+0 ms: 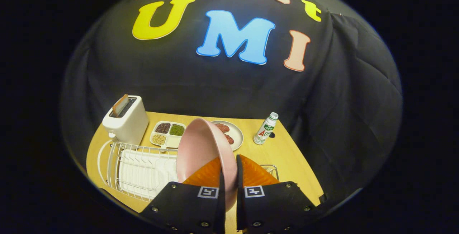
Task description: Take the plate from the dish rack, then take the spoon from the basket and place it into the plate.
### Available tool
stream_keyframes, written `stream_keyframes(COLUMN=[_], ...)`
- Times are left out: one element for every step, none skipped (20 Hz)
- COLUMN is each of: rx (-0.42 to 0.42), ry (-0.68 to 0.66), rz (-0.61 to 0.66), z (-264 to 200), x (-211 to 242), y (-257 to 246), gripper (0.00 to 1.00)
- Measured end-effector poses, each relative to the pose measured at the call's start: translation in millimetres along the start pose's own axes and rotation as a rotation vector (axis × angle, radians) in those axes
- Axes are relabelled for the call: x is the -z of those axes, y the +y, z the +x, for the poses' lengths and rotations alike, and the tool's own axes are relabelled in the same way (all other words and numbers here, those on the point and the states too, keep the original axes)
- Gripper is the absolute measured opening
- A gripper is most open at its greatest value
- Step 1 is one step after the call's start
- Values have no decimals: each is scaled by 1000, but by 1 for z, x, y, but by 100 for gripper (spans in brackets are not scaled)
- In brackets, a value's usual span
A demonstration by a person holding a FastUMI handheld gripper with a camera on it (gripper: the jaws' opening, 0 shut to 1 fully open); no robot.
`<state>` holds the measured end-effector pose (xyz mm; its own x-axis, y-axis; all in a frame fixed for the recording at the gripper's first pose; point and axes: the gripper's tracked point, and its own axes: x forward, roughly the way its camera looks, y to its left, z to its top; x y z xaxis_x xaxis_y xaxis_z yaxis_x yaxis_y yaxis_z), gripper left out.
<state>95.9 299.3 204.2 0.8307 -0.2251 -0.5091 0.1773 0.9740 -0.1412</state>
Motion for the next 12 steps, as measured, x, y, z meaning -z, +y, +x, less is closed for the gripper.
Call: stream_keyframes(rx=[-16, -29, -42, -57, -70, -81, -89, -90, -89, -93, -114, -138], ry=[2, 2, 10, 21, 27, 34, 36, 39, 34, 37, 43, 52], rz=[12, 18, 18, 17, 21, 34, 49, 48, 37, 33, 51, 77], z=[-2, -5, -7, -8, -12, -14, -17, -21, -24, -27, -31, -33], x=[3, 8, 14, 23, 29, 37, 43, 53, 60, 68, 77, 87], y=[-8, -18, -28, -35, -42, -50, -59, -69, -78, -84, -91, -94], gripper=[12, 12, 12, 12, 12, 12, 12, 12, 12, 12, 12, 12])
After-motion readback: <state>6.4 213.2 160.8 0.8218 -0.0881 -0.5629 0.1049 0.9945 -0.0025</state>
